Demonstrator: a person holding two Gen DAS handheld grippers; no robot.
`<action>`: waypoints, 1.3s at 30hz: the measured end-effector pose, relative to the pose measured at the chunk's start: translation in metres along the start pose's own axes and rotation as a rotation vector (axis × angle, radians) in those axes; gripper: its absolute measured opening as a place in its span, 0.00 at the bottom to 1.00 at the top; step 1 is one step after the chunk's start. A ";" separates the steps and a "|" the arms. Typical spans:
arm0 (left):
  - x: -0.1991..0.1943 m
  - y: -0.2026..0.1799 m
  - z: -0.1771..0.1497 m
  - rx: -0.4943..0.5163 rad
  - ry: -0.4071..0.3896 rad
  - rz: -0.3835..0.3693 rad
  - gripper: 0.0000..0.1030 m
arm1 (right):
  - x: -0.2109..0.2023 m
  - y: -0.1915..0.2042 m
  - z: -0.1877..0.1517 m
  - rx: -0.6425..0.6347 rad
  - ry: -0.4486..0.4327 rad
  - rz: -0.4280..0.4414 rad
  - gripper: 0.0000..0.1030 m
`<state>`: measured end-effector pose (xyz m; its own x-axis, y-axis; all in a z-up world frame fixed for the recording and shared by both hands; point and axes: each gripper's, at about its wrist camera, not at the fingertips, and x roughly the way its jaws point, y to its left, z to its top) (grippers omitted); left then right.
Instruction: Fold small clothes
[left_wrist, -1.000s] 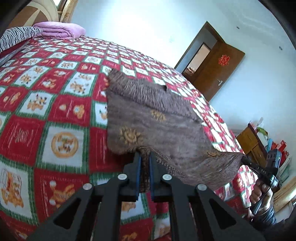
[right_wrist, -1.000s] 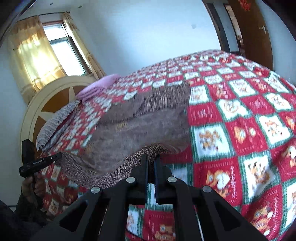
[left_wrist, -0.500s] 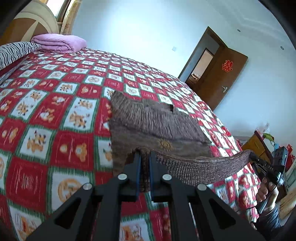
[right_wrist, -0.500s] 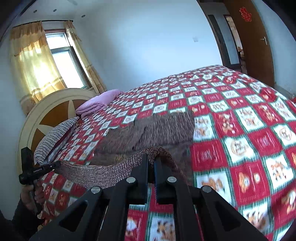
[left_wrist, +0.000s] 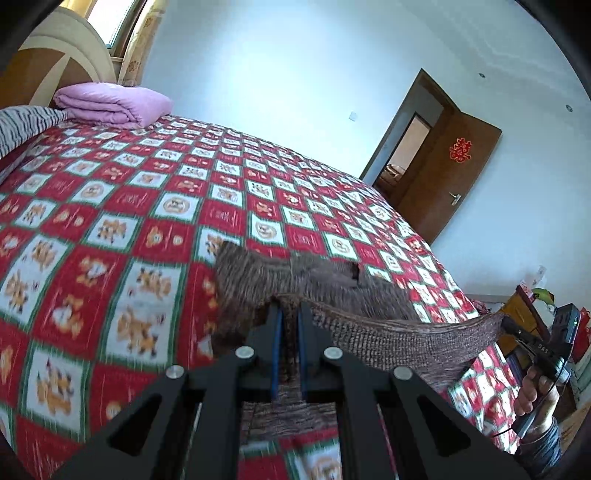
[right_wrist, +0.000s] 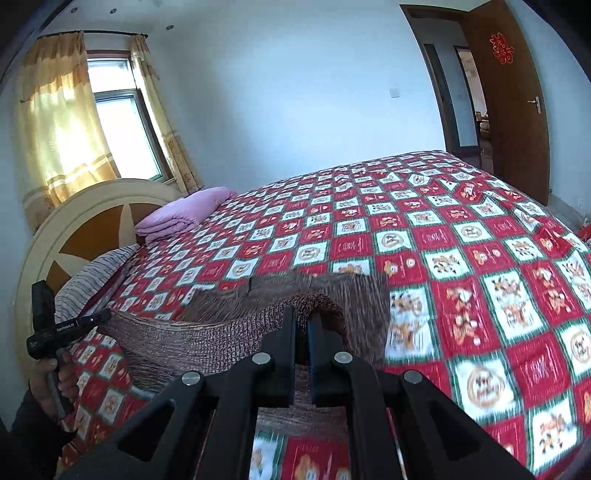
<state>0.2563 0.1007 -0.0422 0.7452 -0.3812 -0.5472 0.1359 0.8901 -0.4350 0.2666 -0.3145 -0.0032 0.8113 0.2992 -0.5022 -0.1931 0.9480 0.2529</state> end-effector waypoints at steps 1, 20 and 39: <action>0.007 0.001 0.007 0.002 -0.001 0.008 0.07 | 0.008 -0.002 0.005 0.004 0.003 -0.005 0.05; 0.174 0.033 0.020 0.122 0.234 0.217 0.08 | 0.194 -0.050 0.014 0.002 0.227 -0.156 0.05; 0.148 0.022 -0.024 0.558 0.263 0.395 0.94 | 0.213 0.007 -0.023 -0.377 0.407 -0.202 0.66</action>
<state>0.3538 0.0573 -0.1502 0.6356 0.0092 -0.7720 0.2544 0.9416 0.2207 0.4259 -0.2412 -0.1271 0.5900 0.0556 -0.8055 -0.2998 0.9414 -0.1546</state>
